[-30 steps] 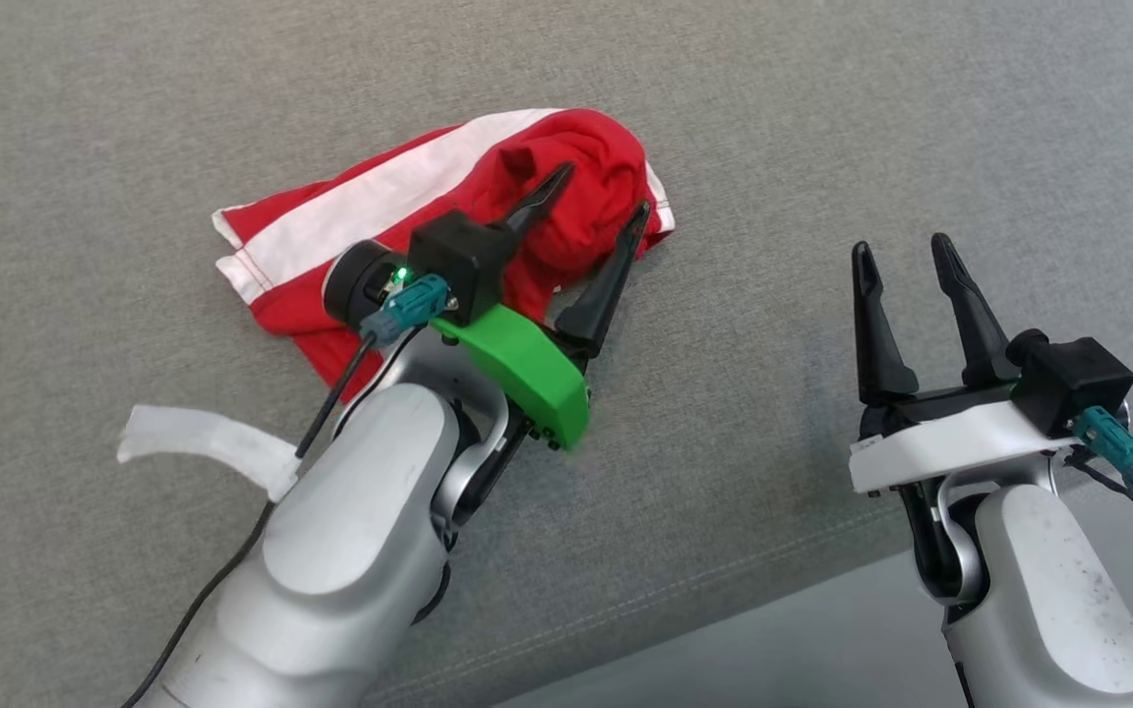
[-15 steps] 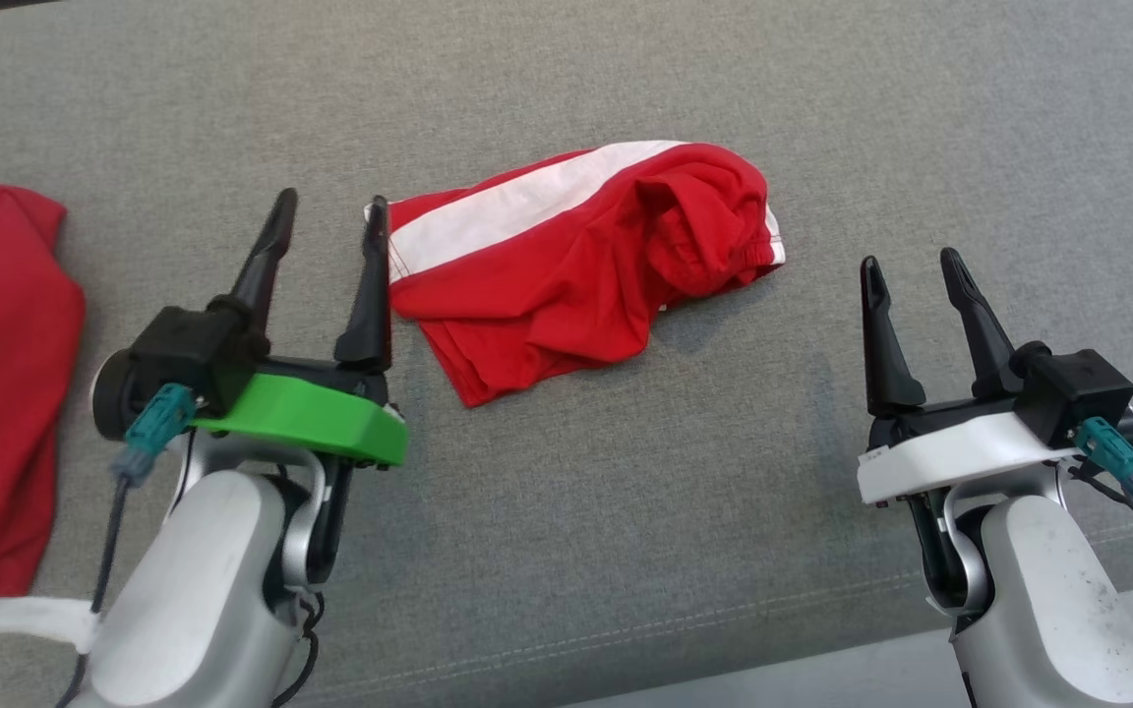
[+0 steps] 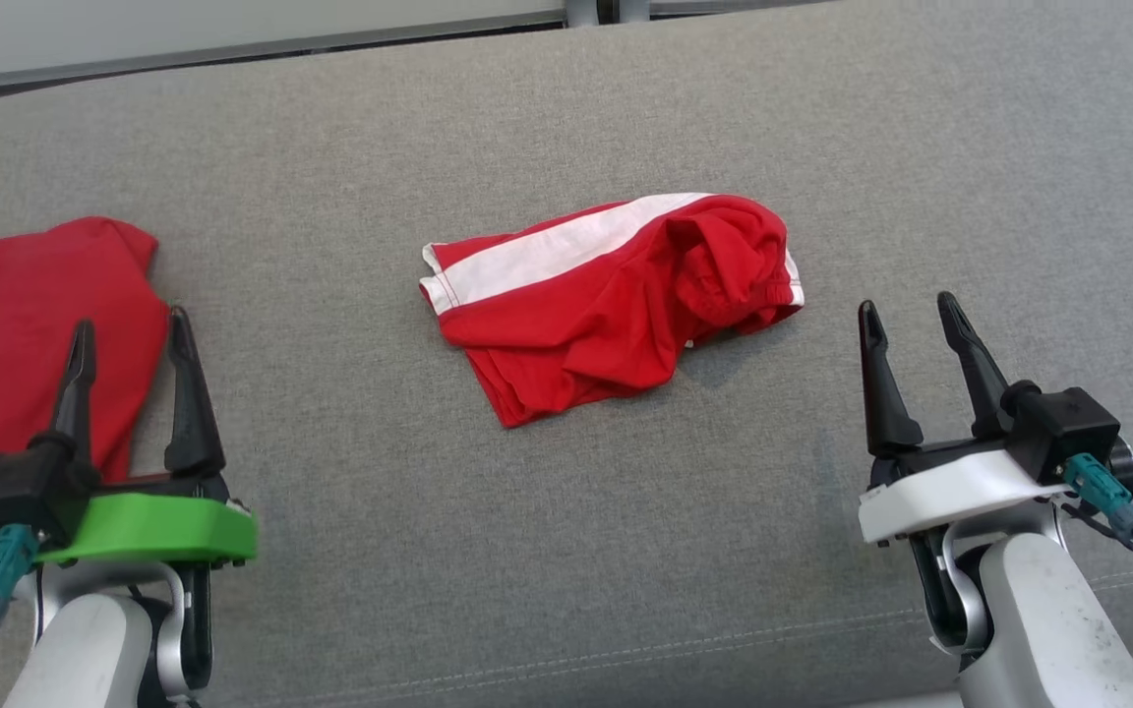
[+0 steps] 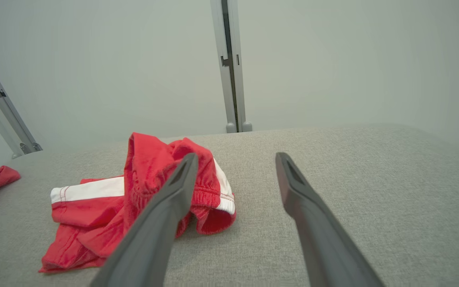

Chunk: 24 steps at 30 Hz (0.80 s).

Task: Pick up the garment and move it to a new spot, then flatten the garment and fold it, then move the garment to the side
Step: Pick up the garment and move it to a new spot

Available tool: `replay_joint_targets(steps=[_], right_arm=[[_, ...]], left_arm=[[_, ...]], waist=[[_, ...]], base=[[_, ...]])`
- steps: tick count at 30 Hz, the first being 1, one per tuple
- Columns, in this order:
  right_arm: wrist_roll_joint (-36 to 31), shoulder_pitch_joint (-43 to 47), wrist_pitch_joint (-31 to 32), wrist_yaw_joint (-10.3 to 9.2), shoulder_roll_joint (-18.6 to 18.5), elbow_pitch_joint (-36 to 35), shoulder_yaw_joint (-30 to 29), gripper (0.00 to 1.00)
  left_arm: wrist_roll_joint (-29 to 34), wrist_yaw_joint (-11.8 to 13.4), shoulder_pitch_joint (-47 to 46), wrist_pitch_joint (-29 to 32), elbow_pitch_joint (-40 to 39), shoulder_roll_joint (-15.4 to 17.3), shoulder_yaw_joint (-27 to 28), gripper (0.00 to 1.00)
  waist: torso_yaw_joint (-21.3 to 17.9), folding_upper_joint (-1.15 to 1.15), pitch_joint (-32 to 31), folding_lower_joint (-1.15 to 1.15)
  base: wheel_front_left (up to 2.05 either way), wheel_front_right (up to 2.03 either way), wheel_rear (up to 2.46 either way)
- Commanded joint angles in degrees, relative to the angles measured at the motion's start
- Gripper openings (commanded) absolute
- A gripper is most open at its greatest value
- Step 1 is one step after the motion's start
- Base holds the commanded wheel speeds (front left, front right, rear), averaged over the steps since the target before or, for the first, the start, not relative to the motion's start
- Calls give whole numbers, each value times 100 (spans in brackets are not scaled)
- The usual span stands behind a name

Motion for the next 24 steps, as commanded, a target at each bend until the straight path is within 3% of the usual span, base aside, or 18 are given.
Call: replay_joint_targets(steps=[1,15,24], right_arm=[[-40,32,-21,0,-19,0,-5,100],[-145,664,-21,0,-19,-4,54,100],[-173,841,-14,0,-19,-89,66,100]], left_arm=[[26,8,6,-19,-19,18,7,100],[-38,-74,1039,-13,-79,51,-16,100],[-179,-101,1166,128,-44,77,-49,100]], waist=[[21,0,-93,0],[31,0,-814,0],[41,0,-903,0]], base=[[0,0,0],[0,0,0],[0,0,0]])
